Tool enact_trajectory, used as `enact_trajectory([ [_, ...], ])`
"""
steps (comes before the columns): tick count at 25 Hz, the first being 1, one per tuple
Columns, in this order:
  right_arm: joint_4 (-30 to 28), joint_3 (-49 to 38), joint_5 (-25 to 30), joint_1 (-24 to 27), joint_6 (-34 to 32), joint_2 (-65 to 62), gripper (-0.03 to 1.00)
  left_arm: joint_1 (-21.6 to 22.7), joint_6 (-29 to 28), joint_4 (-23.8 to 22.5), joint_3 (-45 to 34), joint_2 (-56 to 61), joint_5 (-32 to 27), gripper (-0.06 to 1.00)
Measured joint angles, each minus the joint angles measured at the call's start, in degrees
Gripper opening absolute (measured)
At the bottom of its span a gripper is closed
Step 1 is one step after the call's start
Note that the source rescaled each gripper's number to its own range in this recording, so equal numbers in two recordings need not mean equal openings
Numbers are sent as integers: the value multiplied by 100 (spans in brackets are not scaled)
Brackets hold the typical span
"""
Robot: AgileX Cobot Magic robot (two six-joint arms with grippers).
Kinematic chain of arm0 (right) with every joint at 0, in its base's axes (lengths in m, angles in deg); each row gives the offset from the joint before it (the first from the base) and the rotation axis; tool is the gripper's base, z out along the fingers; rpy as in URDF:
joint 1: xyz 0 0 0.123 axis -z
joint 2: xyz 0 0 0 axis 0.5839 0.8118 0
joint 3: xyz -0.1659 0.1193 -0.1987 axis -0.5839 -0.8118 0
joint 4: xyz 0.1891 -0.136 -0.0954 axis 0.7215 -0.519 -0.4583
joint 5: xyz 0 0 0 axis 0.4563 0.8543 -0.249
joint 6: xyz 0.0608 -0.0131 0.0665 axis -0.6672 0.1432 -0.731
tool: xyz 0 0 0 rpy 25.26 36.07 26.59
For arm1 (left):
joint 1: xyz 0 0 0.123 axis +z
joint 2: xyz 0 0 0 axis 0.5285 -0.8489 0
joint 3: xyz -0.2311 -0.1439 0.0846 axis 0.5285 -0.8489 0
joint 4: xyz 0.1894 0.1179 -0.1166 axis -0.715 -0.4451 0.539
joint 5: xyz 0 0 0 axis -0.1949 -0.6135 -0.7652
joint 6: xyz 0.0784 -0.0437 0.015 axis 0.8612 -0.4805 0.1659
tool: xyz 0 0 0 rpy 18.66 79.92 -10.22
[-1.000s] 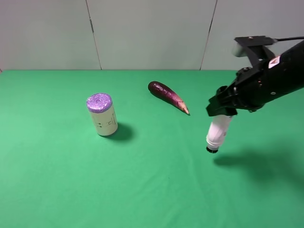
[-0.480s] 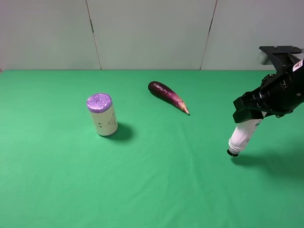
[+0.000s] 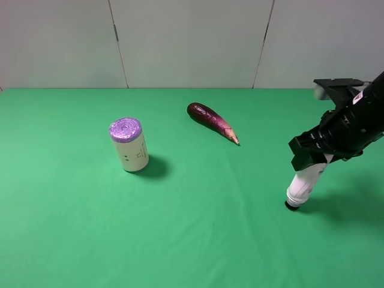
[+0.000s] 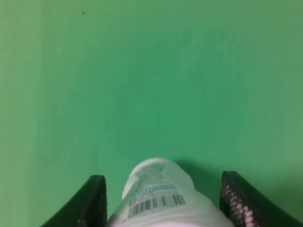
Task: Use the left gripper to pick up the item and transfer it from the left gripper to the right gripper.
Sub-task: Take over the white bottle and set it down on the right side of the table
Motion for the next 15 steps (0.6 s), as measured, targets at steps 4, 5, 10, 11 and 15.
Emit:
enact_trajectory([
  [4, 17, 62, -226, 6, 0, 262, 2, 0, 0, 0, 0, 0, 0, 100],
  [5, 17, 68, -278, 6, 0, 325, 1, 0, 0, 0, 0, 0, 0, 100],
  [10, 43, 74, -576, 6, 0, 469, 0, 0, 0, 0, 0, 0, 0, 100],
  [11, 43, 74, -628, 6, 0, 469, 0, 0, 0, 0, 0, 0, 0, 100],
  [15, 55, 74, -705, 6, 0, 481, 0, 0, 0, 0, 0, 0, 0, 100],
])
